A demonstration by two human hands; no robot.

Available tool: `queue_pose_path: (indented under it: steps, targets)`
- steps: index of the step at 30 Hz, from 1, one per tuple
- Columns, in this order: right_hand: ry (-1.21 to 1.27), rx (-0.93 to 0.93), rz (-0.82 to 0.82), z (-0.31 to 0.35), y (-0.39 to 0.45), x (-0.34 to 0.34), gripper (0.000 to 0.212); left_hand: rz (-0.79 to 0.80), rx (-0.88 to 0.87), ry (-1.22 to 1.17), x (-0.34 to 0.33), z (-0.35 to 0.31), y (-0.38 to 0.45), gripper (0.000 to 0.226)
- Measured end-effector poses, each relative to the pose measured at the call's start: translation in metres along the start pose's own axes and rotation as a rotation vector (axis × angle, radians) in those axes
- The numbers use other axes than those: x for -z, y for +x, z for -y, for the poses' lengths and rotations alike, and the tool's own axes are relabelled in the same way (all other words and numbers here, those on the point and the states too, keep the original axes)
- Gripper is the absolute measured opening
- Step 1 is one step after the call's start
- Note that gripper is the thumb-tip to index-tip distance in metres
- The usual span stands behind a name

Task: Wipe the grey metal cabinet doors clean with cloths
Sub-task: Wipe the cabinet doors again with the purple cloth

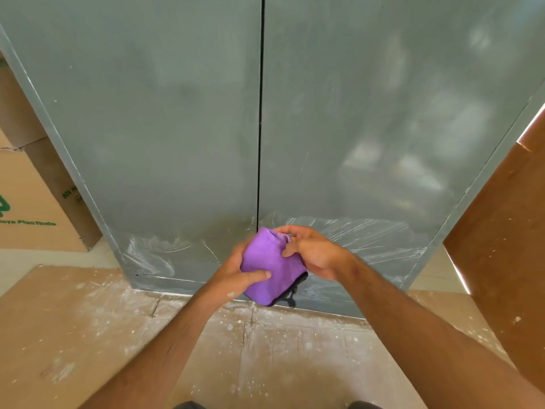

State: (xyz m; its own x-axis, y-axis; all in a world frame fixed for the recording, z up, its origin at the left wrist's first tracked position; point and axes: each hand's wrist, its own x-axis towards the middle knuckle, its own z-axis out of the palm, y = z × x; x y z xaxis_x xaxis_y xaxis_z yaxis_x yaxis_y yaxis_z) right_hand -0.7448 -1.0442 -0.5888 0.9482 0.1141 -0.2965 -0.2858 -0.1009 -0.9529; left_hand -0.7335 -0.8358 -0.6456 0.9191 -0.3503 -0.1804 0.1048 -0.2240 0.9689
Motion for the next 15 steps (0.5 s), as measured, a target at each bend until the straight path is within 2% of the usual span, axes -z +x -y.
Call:
queue_pose_path:
  steps: [3,6,9,12,15]
  targets:
    - [-0.043,-0.030,-0.016,-0.002,0.002,0.001,0.037,0.099,0.093,-0.119,0.010,-0.003,0.000,0.043]
    - [-0.151,-0.053,-0.090,-0.007,0.006,-0.002,0.023,0.096,0.152,-0.444,0.024,0.005,-0.002,0.037]
    - [-0.039,-0.062,-0.090,-0.014,0.011,-0.010,0.023,0.071,0.187,-0.843,0.024,0.014,-0.010,0.044]
    - [-0.026,-0.072,-0.058,-0.021,0.014,-0.021,0.026,0.083,0.217,-0.840,0.011,0.020,-0.021,0.042]
    - [-0.226,0.007,-0.055,-0.022,0.017,-0.024,0.029,-0.165,0.211,-0.742,0.005,0.031,-0.009,0.030]
